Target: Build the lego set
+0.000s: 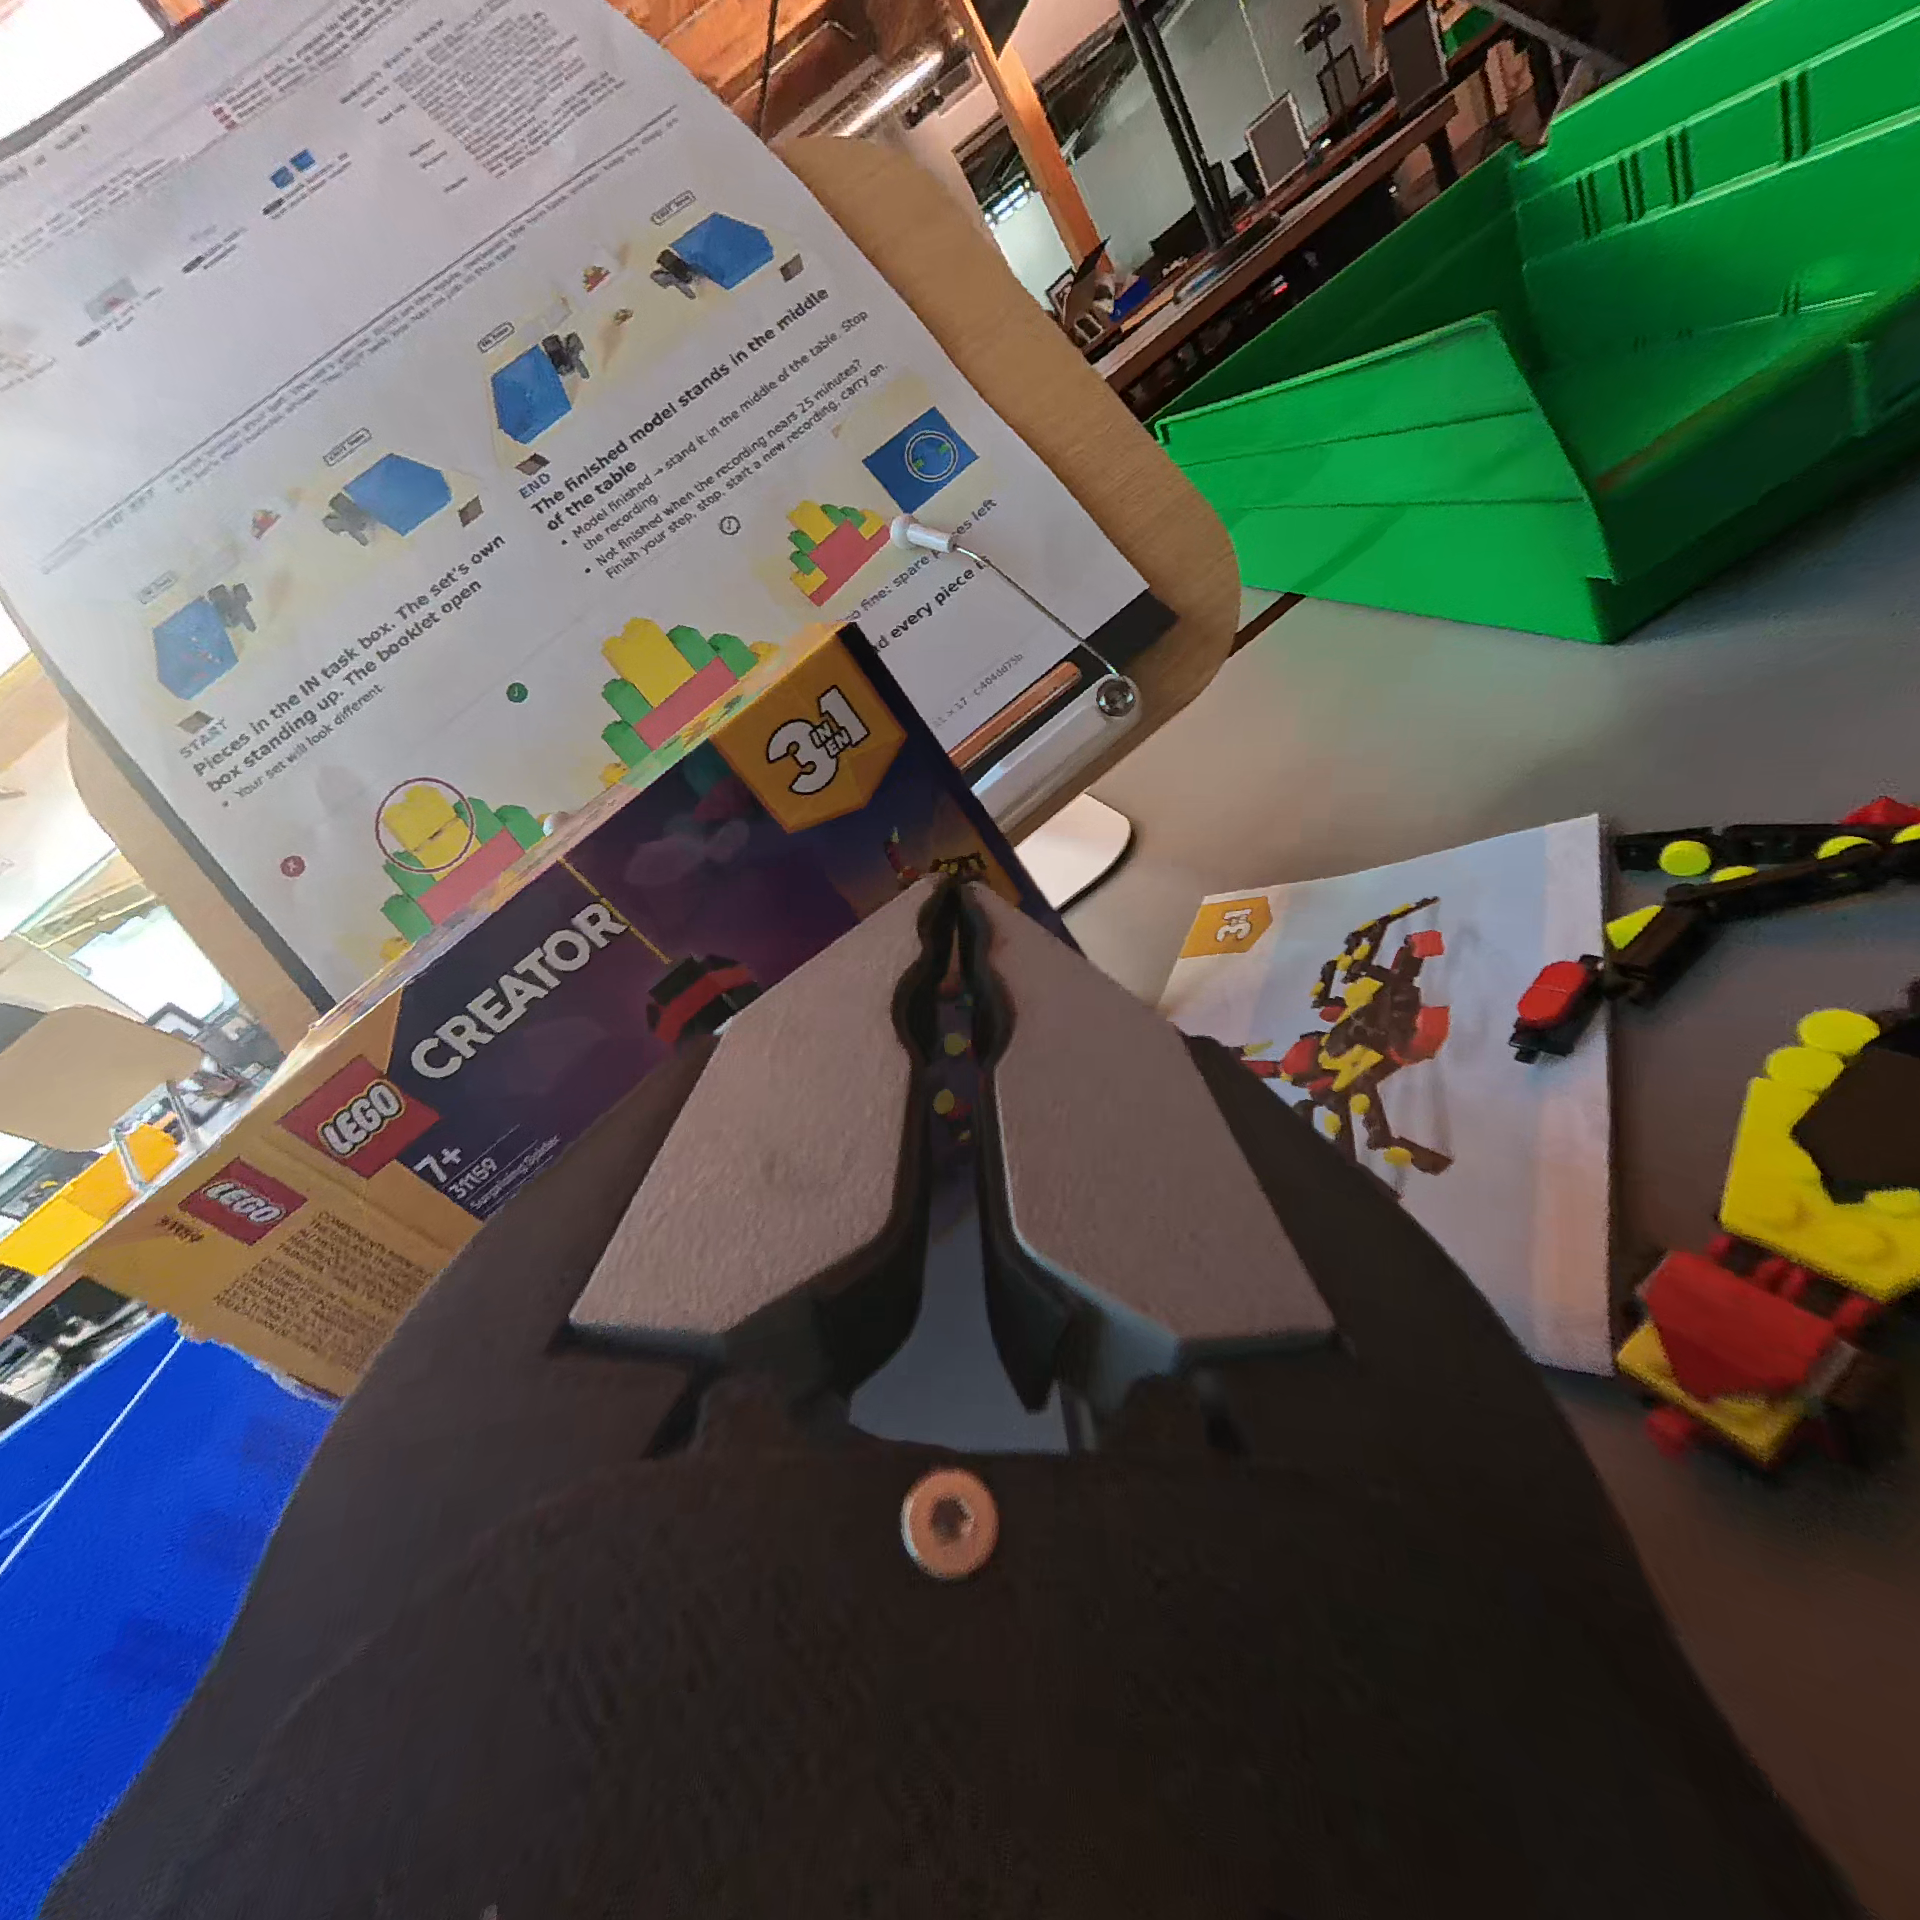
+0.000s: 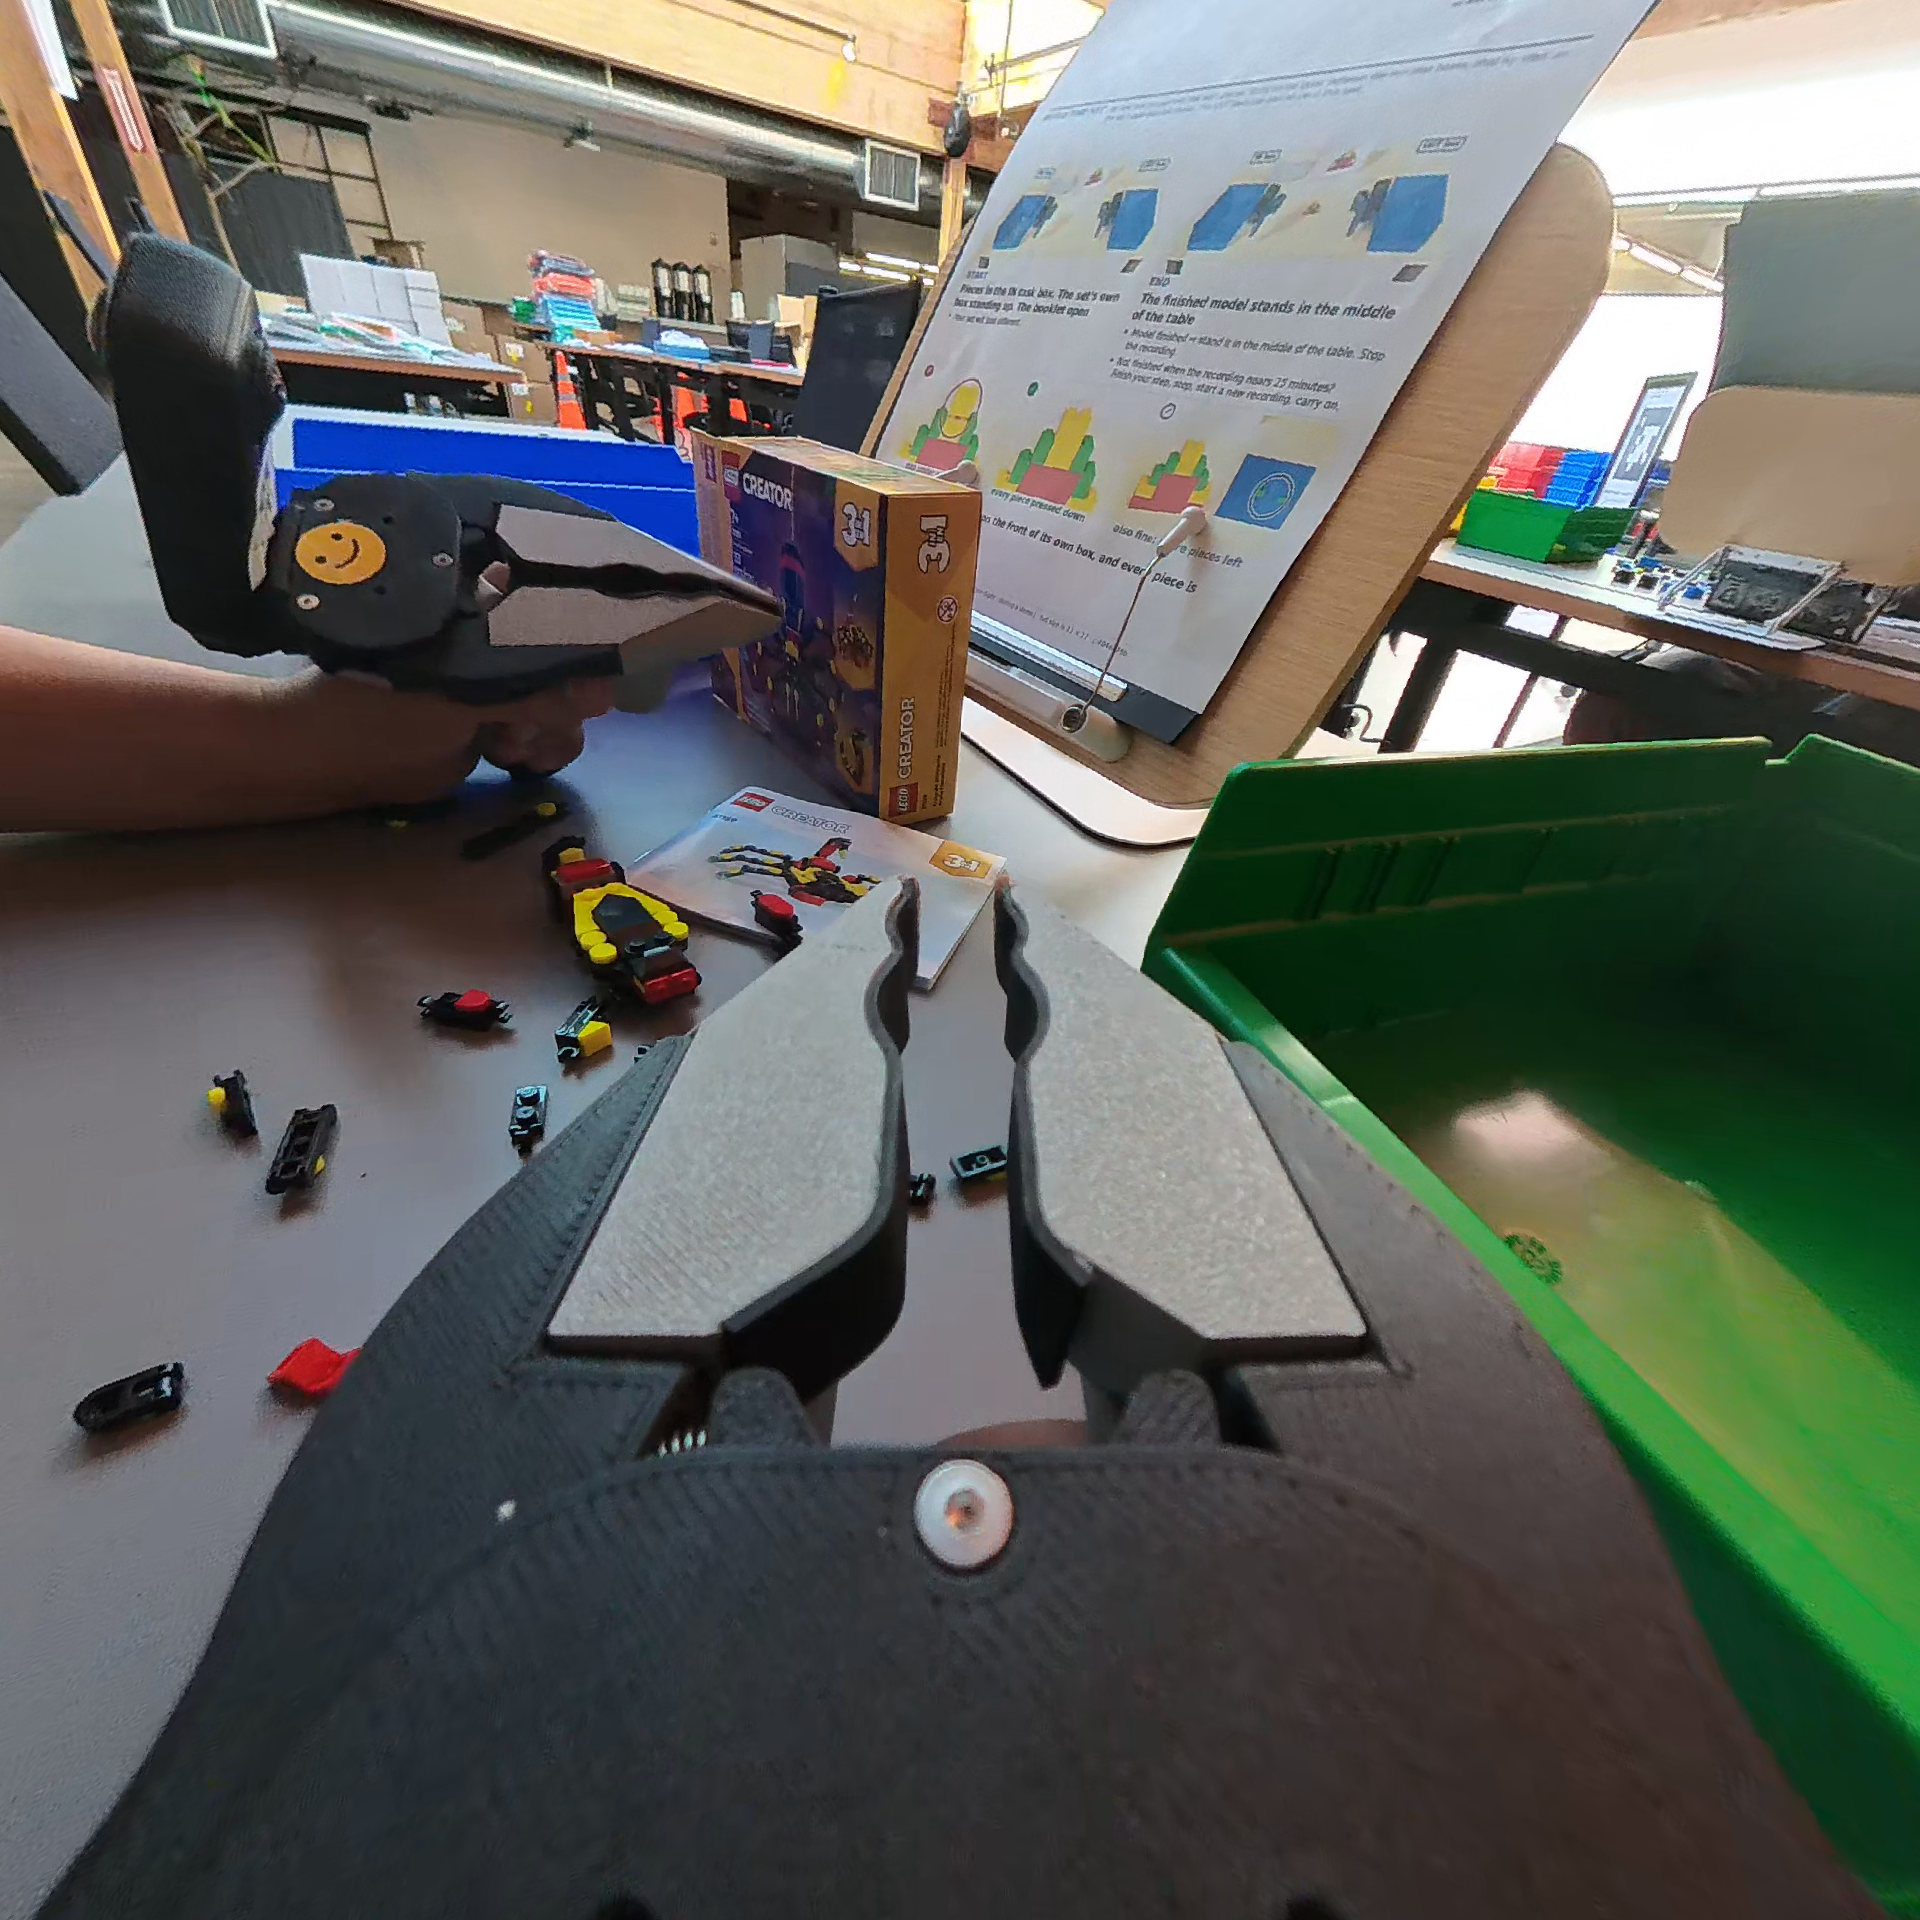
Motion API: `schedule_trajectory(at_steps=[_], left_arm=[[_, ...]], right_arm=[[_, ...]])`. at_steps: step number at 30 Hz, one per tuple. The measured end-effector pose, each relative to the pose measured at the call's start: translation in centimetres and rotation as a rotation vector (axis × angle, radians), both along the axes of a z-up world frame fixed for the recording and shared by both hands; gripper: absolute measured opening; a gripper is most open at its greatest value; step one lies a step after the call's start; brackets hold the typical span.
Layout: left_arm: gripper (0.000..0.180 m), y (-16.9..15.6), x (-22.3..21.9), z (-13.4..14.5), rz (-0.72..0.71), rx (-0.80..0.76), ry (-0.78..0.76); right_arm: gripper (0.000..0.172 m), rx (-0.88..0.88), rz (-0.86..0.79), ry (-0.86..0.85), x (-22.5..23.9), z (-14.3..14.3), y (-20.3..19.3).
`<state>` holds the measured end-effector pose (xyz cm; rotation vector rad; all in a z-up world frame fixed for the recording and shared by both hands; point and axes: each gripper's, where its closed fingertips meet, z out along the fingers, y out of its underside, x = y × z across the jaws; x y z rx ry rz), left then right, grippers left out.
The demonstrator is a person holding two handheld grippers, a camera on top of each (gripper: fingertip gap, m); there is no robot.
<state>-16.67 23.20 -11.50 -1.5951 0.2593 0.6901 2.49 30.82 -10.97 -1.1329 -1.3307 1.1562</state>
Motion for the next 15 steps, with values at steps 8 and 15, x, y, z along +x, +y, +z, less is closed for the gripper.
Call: schedule_trajectory(at_steps=[8,15], left_arm=[[0.000,0.7,1.0,0.5,-0.104,0.035,-0.028],[0.000,0.9,2.1,0.4,-0.173,0.032,-0.010]], right_arm=[[0.010,0.005,-0.002,0.003,-0.1,0.0,0.1],[0.011,-0.039,-0.013,0.025,-0.2,0.4,0.8]])
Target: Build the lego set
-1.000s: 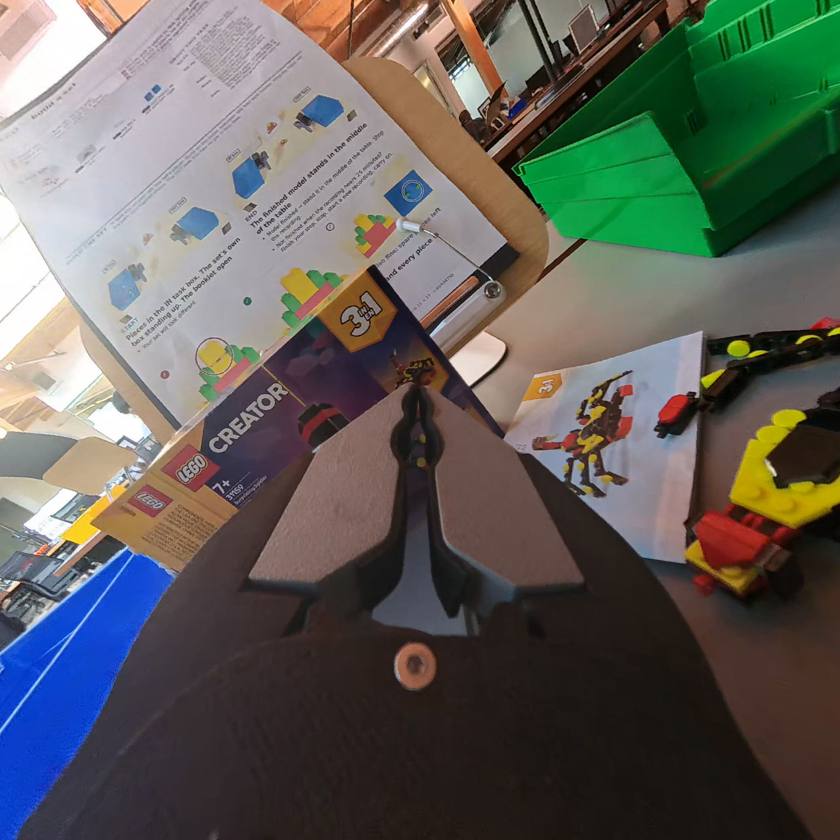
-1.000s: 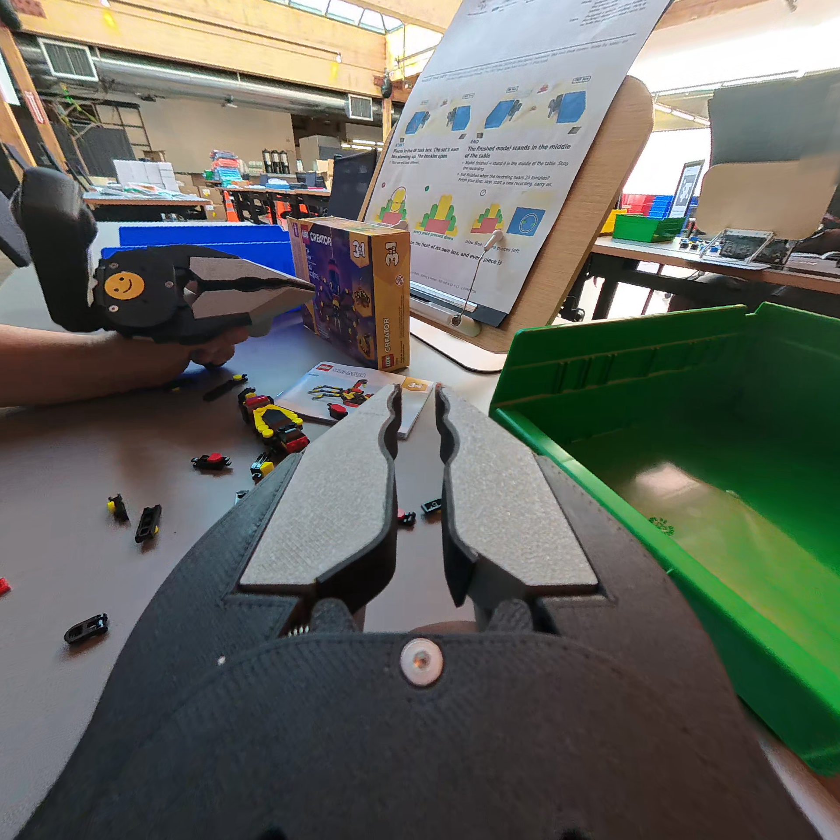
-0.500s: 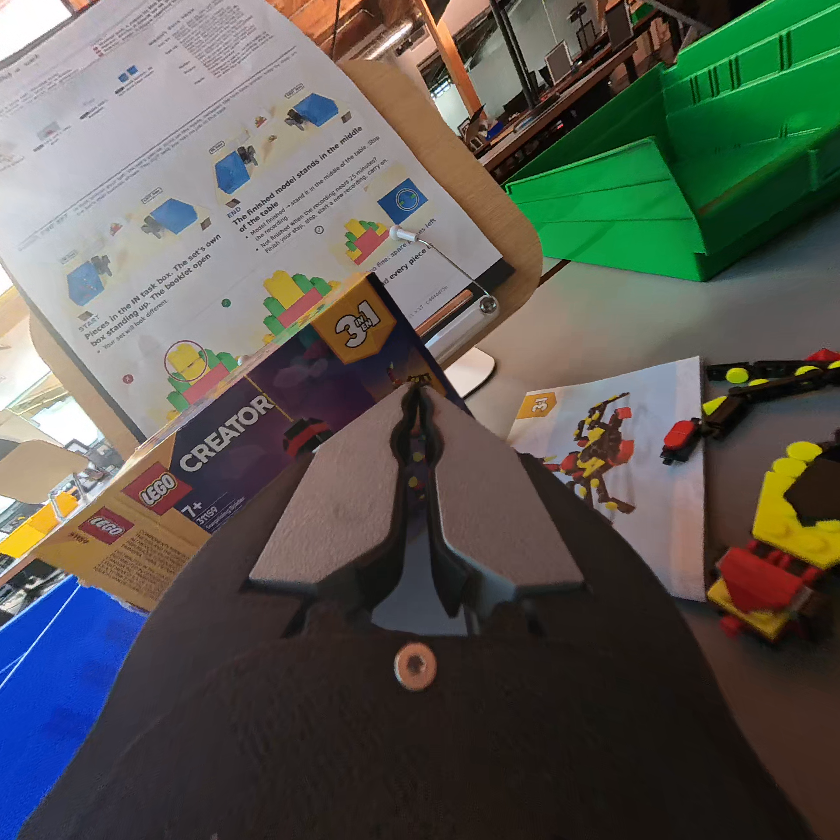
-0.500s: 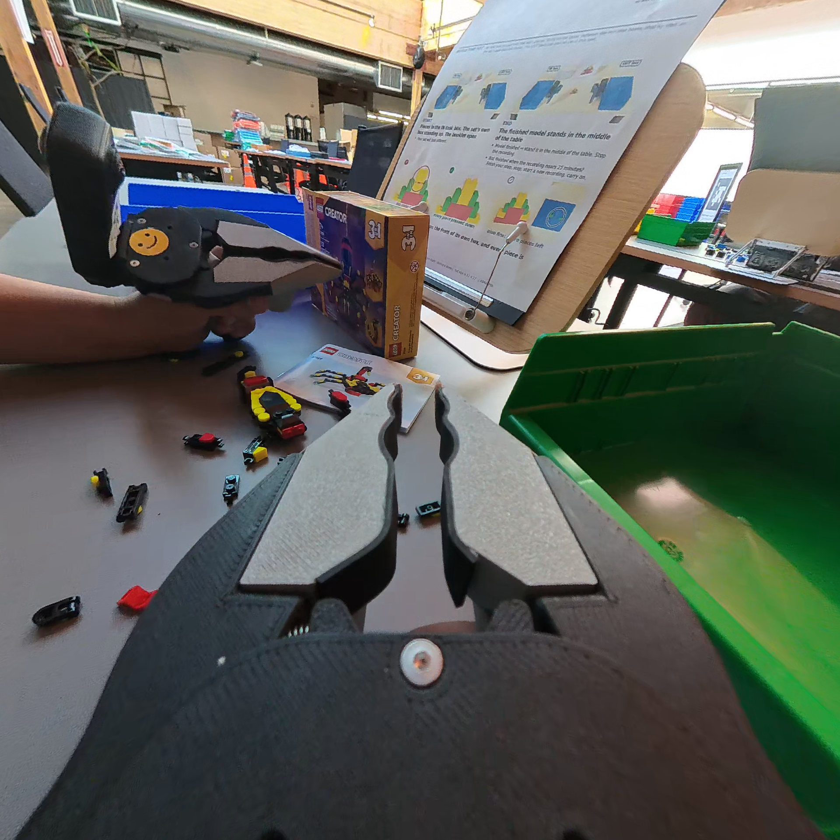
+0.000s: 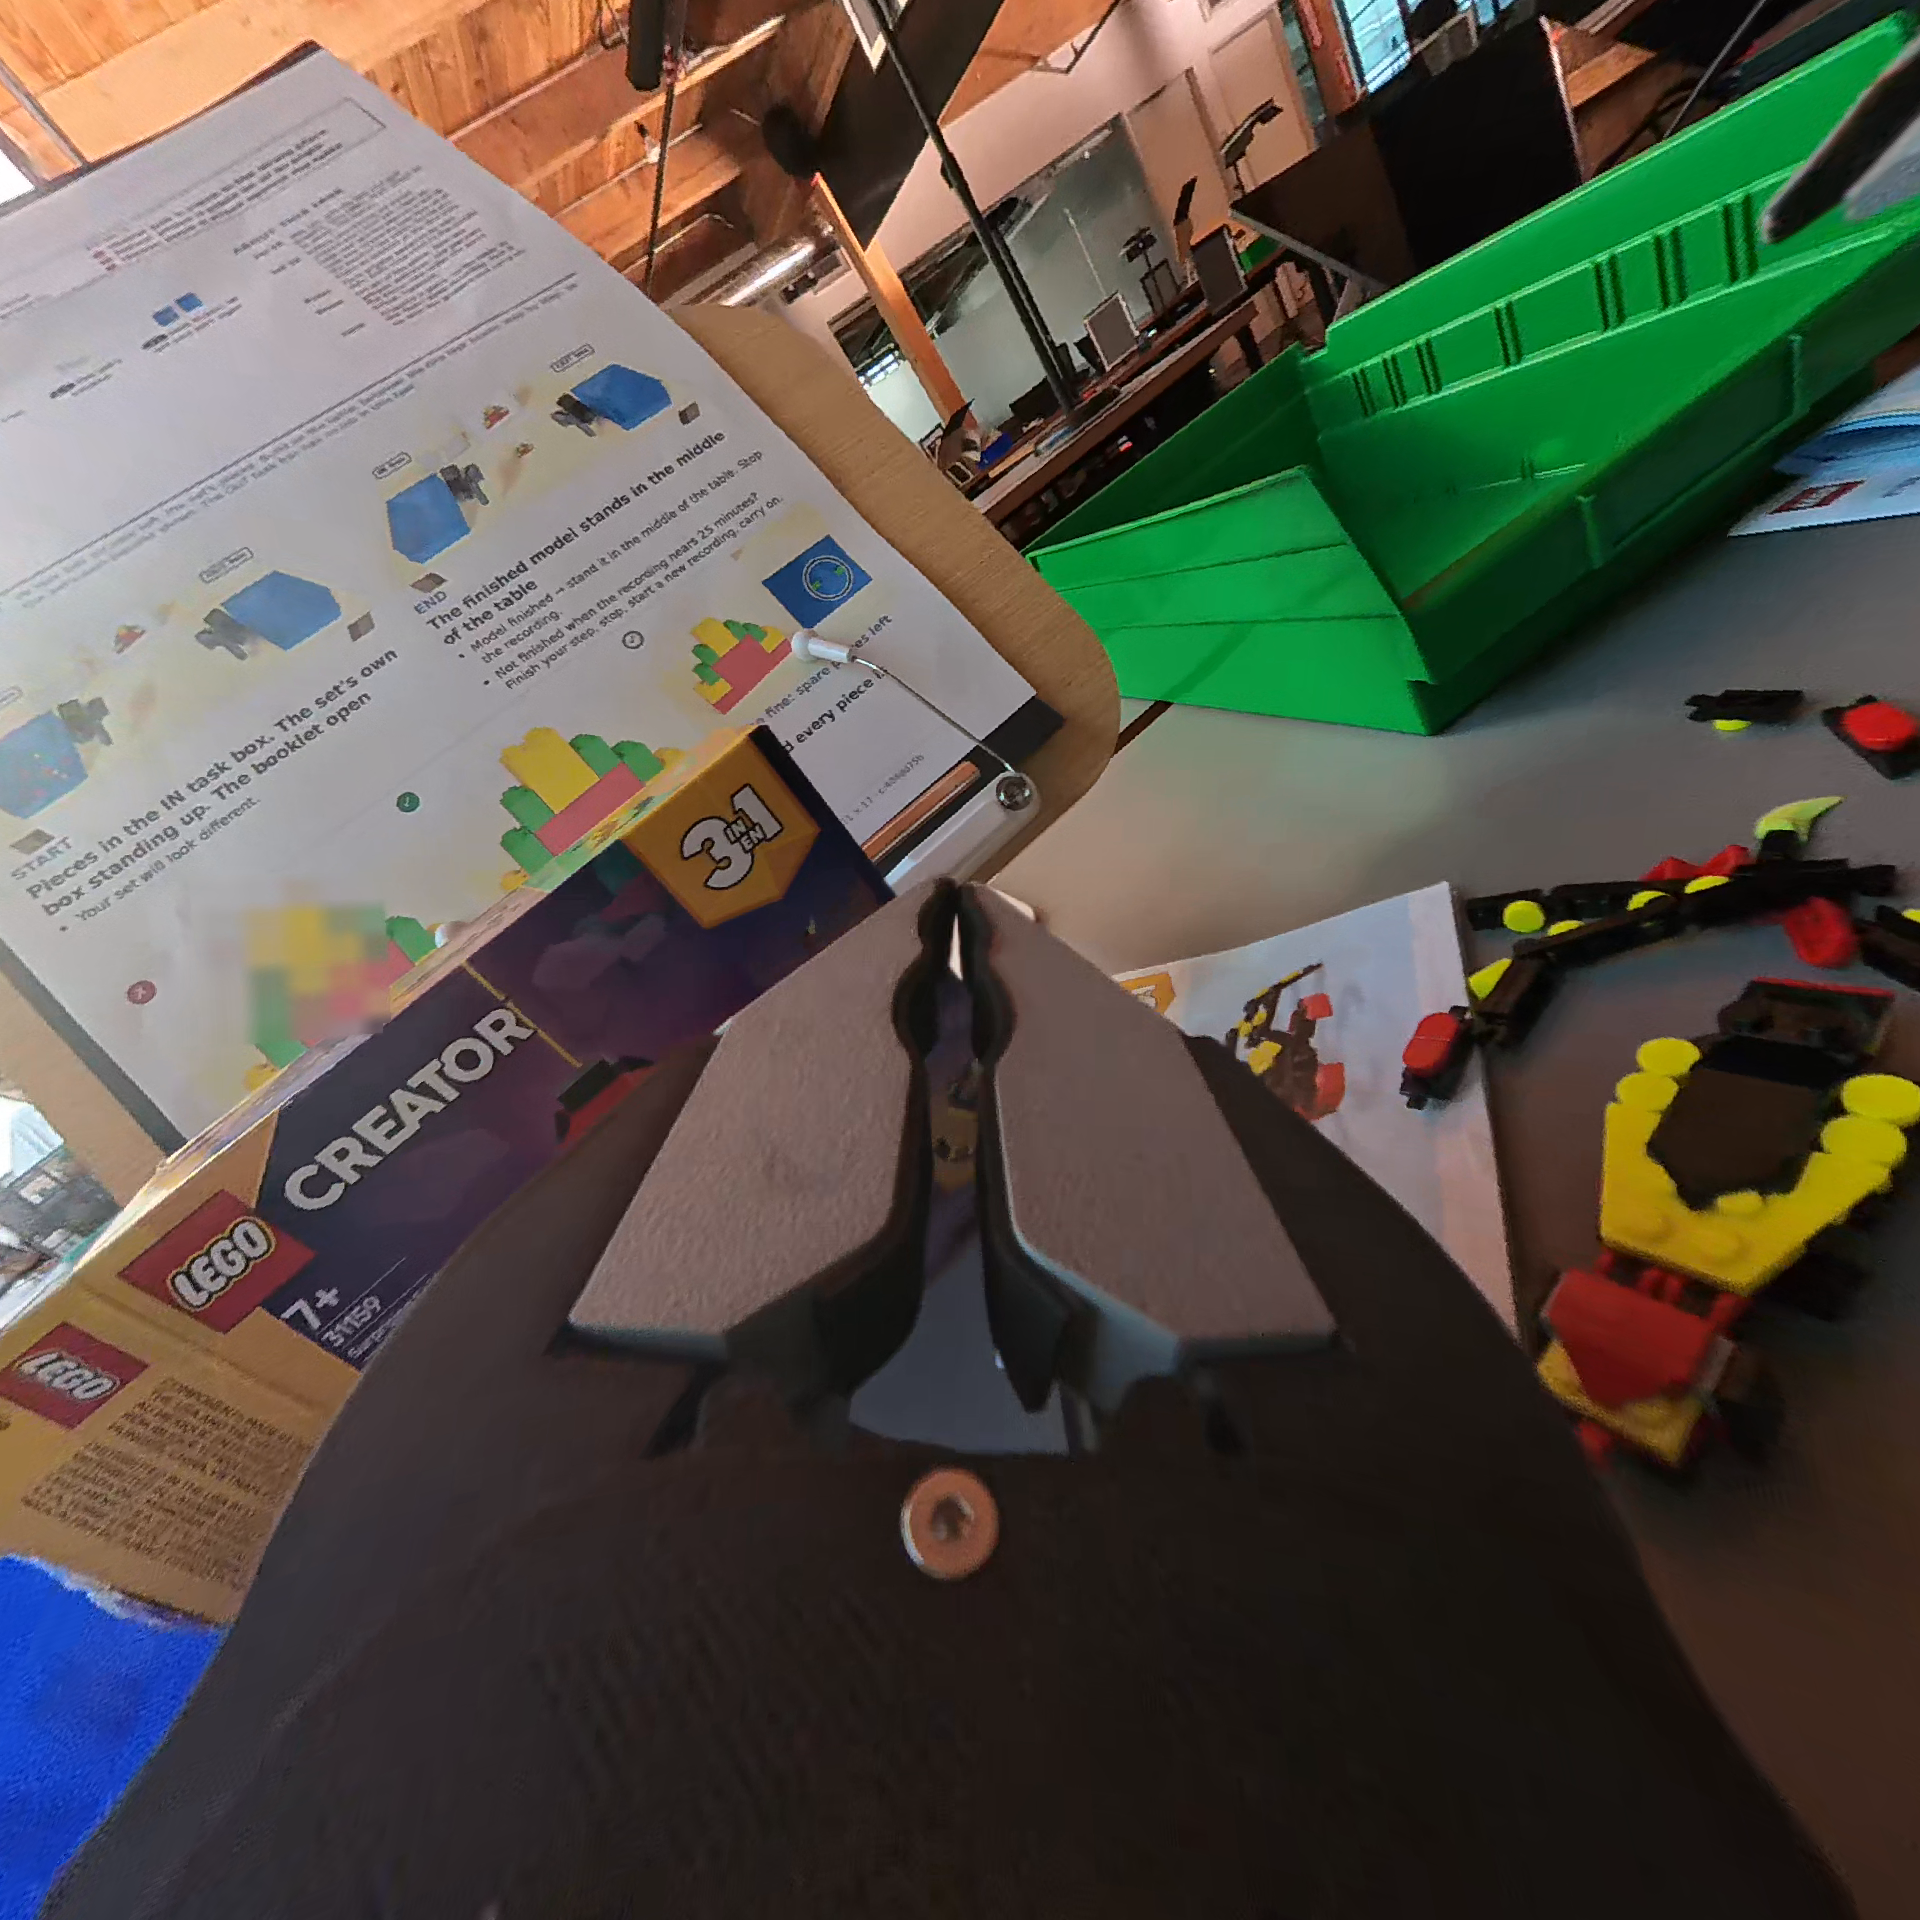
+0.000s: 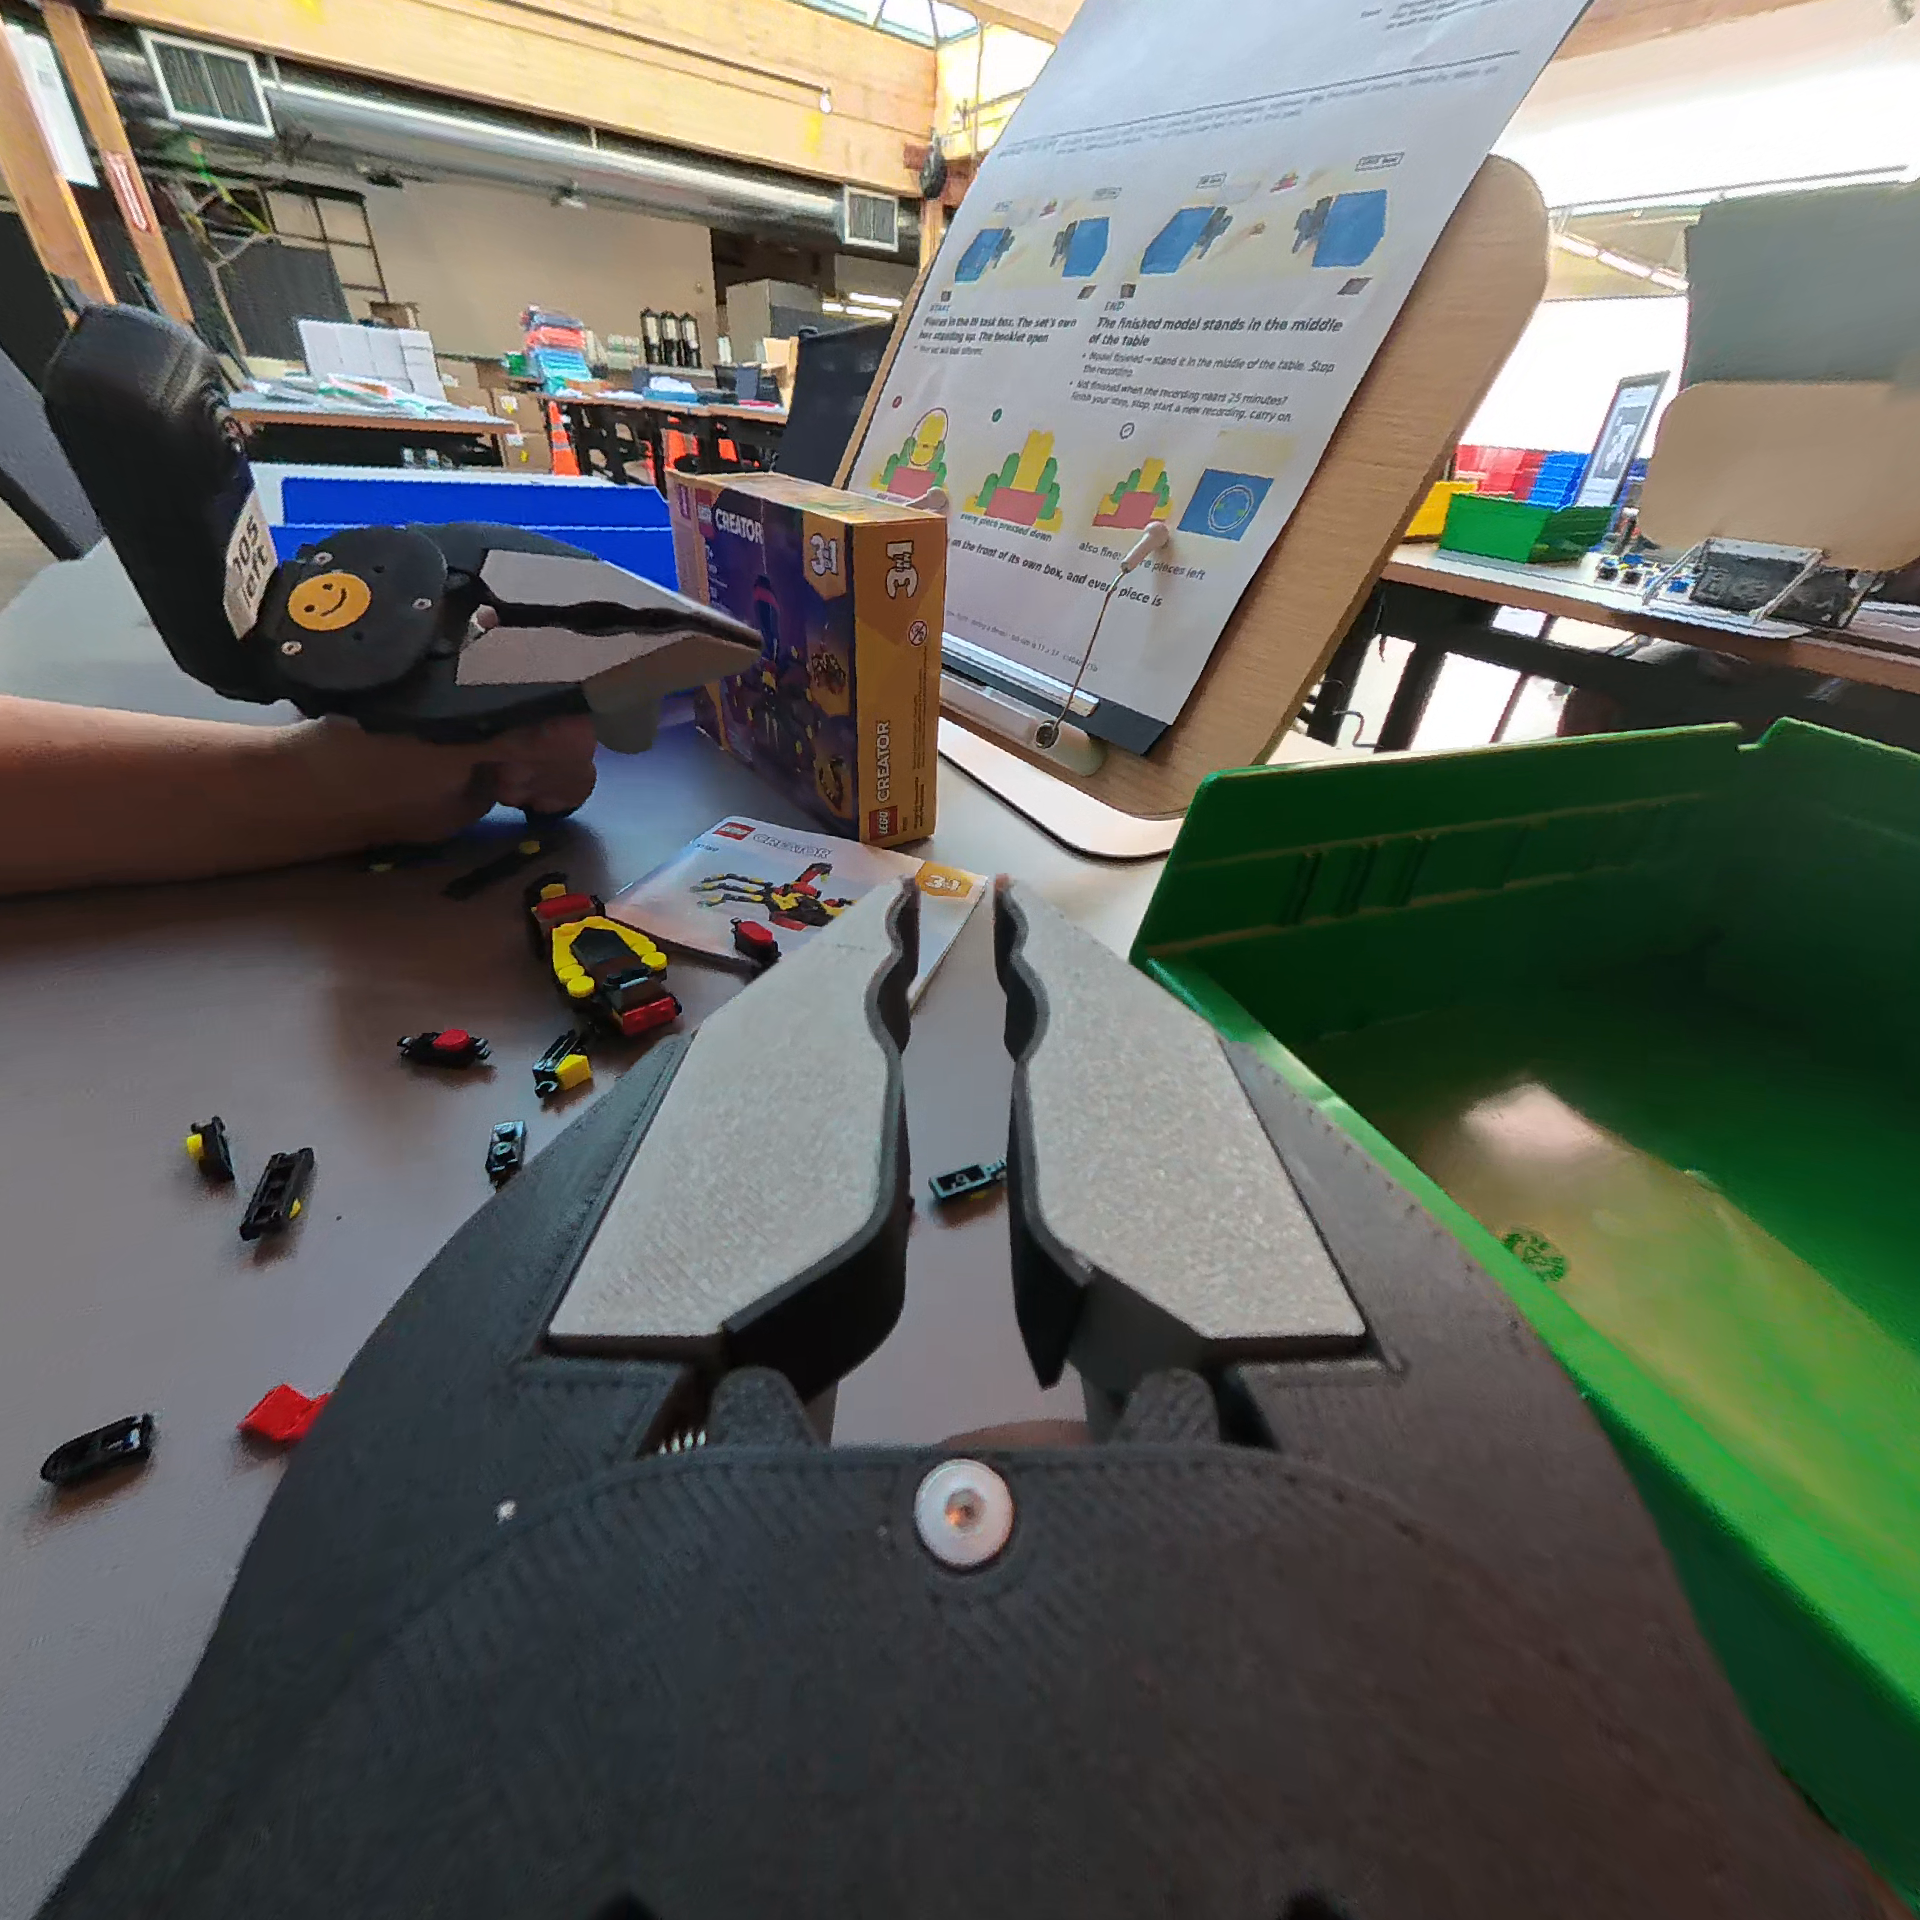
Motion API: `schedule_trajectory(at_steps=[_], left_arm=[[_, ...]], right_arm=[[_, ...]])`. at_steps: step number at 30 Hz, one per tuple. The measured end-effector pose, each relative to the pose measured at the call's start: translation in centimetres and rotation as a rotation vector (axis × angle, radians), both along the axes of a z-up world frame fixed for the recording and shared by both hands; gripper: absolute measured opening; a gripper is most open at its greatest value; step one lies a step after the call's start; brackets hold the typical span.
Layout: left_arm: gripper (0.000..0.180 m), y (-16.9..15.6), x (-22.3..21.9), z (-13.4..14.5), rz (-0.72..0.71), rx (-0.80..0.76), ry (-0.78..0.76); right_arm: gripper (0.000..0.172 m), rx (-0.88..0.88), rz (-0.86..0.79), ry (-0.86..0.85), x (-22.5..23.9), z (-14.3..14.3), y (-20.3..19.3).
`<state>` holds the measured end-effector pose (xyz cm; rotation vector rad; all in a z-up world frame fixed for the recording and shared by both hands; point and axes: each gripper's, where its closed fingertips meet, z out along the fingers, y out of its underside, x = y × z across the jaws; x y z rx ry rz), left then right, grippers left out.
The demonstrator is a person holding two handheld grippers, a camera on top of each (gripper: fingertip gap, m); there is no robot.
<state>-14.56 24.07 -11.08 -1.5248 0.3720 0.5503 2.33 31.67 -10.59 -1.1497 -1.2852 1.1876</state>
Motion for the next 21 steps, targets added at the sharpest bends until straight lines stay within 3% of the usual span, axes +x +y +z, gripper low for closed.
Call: schedule_trajectory(at_steps=[21], left_arm=[[0.000,1.8,1.3,-0.5,-0.080,-0.015,0.077]], right_arm=[[0.007,0.045,0.008,0.034,-3.3,0.3,1.4]])
